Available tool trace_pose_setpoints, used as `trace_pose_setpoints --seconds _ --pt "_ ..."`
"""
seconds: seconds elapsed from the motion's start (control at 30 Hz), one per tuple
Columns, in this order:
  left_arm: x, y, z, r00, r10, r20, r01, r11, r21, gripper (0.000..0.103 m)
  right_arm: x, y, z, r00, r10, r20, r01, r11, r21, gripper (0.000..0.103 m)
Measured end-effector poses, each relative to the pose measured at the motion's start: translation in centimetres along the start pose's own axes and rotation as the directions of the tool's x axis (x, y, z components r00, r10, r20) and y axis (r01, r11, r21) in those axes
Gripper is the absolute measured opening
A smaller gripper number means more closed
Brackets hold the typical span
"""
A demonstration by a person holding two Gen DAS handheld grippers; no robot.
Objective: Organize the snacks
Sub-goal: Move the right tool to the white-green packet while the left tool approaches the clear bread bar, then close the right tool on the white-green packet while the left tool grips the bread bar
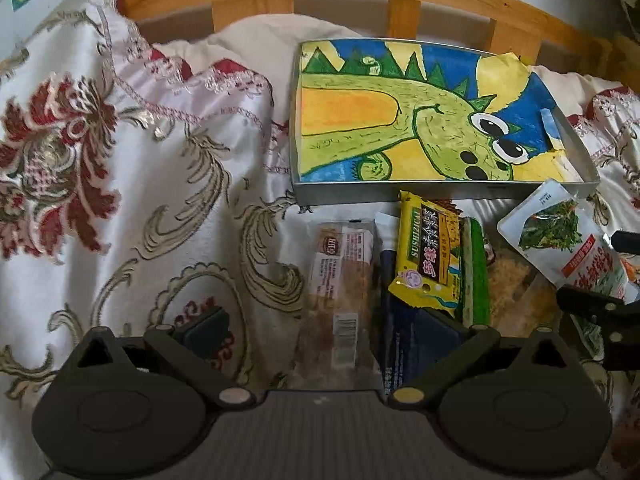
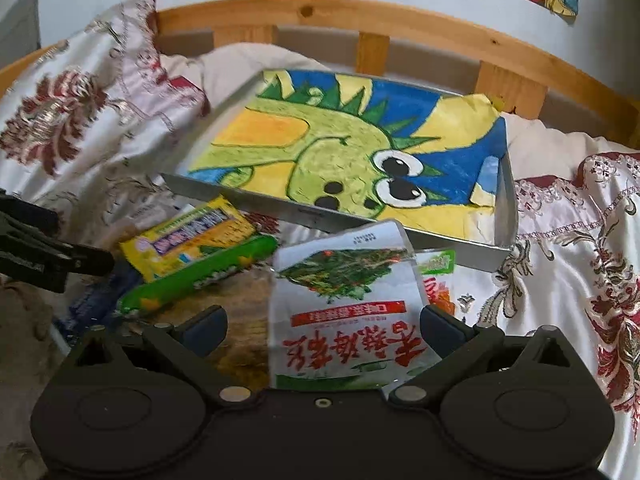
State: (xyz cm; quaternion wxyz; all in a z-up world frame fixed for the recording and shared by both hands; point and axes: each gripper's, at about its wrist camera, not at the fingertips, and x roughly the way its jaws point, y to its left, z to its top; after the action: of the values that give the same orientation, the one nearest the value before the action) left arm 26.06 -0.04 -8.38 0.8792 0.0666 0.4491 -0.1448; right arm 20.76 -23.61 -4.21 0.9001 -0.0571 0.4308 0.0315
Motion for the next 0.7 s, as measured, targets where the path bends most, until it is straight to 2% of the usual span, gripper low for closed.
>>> trace_pose_setpoints --seconds 0.13,0.2,0.33,0.4,0.5,0.57,0.7 --pt "0.7 0.7 0.1 0.998 -0.059 -0.003 0.058 0.998 -0.034 0.095 0.9 -0.1 0.0 0.999 -0.025 -0.021 0.024 1.0 -0.015 0.102" --pt "1.3 0.9 0.2 0.997 -0.077 -0.024 0.076 0.996 -0.04 0.084 1.3 -0.1 0.0 0.999 -0.034 -0.028 0.034 0.999 -0.017 0.102" --pt "2.0 1.5 -0.1 0.99 -0.132 -0.056 0.127 0.988 -0.091 0.074 1.5 -0.1 0.1 1.0 -0.003 -0.023 0.002 1.0 -0.016 0.093" --pt "1.9 1.7 -0.1 0.986 -0.158 -0.056 0.151 0.982 -0.117 0.065 1.5 0.2 0.1 1.0 0.005 -0.028 -0.005 1.0 -0.029 0.092" --pt "1.8 1.6 -0.3 0.984 -0.17 -0.053 0.162 0.978 -0.128 0.059 1.6 0.4 0.0 0.999 0.013 -0.03 -0.014 0.999 -0.029 0.088" --pt "1.7 1.3 -0.3 0.981 -0.184 -0.054 0.175 0.975 -0.136 0.054 1.5 0.2 0.1 0.999 0.031 -0.032 -0.031 0.999 -0.014 0.079" --pt "1.1 0.5 -0.4 0.982 -0.185 -0.04 0.178 0.974 -0.14 0.05 1.4 0.4 0.0 0.998 0.058 -0.035 -0.058 0.998 -0.006 0.077"
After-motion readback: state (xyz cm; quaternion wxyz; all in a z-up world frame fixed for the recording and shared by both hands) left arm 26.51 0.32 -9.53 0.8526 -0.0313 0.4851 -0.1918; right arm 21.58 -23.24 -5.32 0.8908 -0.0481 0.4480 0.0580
